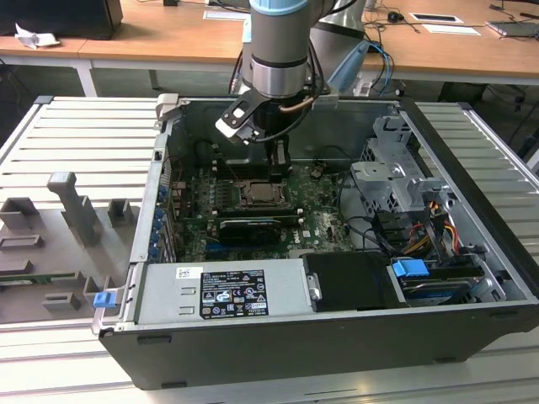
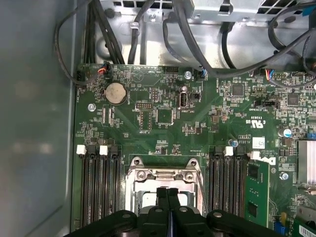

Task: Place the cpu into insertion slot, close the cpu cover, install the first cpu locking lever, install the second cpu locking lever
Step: 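Close the cpu cover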

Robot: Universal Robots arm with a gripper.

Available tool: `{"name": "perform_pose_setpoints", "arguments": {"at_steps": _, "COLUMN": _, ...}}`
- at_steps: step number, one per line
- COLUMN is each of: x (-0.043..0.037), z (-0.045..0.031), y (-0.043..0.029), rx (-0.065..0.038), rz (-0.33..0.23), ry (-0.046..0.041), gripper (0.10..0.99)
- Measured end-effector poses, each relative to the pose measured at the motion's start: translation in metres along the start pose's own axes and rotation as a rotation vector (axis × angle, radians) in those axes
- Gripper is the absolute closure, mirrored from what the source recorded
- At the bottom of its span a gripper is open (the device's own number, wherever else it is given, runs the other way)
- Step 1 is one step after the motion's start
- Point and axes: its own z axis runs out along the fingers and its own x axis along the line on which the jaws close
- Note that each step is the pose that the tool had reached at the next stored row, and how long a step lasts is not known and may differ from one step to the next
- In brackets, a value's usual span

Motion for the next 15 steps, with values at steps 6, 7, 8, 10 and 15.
{"name": "perform_pose_setpoints", "arguments": {"at_steps": 6, "x": 0.0001, "z": -0.0001, "y": -0.0029, "rx": 0.000, "rz": -0.005, "ry": 0.0003, "gripper": 0.980}}
{"name": "perform_pose_setpoints", "arguments": {"at_steps": 7, "x": 0.0001, "z": -0.0001, "y": -0.0035, "rx": 0.000, "rz": -0.005, "ry": 0.0003, "gripper": 0.980}}
{"name": "perform_pose_setpoints", "arguments": {"at_steps": 8, "x": 0.0001, "z": -0.0002, "y": -0.0039, "rx": 0.000, "rz": -0.005, "ry": 0.0003, "gripper": 0.980}}
{"name": "perform_pose_setpoints", "arguments": {"at_steps": 10, "x": 0.0001, "z": -0.0002, "y": -0.0048, "rx": 0.000, "rz": -0.005, "ry": 0.0002, "gripper": 0.980}}
{"name": "perform_pose_setpoints", "arguments": {"at_steps": 15, "x": 0.0001, "z": -0.0003, "y": -0.0056, "rx": 0.000, "rz": -0.005, "ry": 0.0003, "gripper": 0.980}}
